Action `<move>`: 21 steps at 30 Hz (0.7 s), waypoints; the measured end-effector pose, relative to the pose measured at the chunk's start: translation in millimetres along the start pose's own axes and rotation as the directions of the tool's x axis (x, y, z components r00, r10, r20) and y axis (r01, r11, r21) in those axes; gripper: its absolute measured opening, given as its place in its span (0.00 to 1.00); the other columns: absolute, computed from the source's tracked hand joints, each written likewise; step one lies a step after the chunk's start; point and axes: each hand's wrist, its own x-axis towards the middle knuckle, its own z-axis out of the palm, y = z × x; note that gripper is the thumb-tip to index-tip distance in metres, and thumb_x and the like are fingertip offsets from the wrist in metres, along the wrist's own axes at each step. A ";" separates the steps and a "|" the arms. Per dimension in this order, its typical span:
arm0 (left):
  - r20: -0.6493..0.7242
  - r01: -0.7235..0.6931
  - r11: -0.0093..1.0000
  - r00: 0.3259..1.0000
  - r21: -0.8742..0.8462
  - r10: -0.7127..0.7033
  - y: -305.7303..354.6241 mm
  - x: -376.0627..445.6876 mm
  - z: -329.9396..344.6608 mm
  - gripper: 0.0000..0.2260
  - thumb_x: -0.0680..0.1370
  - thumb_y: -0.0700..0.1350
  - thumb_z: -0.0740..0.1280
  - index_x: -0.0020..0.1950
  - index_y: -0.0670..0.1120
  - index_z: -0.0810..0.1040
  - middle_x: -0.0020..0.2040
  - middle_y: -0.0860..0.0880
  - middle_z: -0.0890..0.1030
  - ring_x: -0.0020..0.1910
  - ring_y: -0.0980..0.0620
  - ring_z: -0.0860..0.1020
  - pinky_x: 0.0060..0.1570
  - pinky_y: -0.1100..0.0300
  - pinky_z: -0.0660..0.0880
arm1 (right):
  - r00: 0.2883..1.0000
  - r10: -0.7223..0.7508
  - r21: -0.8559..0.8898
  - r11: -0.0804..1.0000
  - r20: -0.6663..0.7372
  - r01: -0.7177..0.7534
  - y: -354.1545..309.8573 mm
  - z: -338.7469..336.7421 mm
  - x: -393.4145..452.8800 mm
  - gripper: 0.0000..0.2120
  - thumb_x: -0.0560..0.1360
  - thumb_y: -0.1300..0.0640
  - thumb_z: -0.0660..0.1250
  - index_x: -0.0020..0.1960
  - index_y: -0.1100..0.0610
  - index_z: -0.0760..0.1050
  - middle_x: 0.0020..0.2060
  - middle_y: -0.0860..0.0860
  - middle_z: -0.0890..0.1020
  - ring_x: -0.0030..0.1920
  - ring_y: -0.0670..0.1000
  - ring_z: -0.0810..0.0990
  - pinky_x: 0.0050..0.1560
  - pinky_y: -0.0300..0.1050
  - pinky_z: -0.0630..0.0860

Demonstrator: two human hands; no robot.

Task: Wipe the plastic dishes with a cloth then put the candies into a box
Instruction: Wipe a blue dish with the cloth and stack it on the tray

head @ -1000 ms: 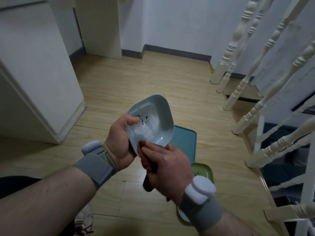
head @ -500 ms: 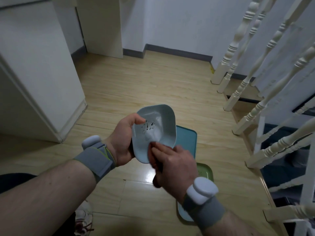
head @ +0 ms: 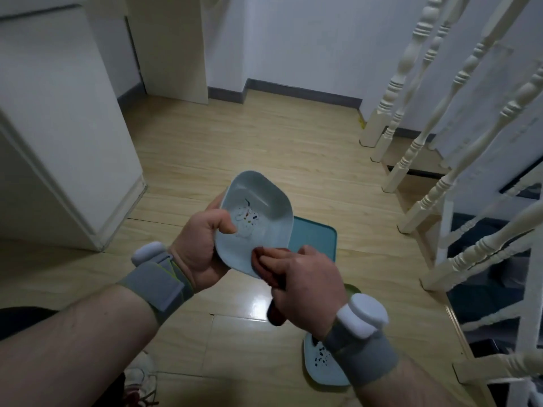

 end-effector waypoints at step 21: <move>0.060 0.387 0.914 0.916 0.122 -0.396 -13.8 -4.9 10.7 0.23 0.75 0.54 0.61 0.64 0.42 0.77 0.56 0.41 0.82 0.50 0.43 0.82 0.50 0.49 0.80 | 0.907 0.421 0.324 0.859 -0.003 -0.397 0.2 -23.9 14.8 0.11 0.70 0.50 0.66 0.52 0.48 0.81 0.51 0.49 0.74 0.49 0.51 0.76 0.52 0.43 0.74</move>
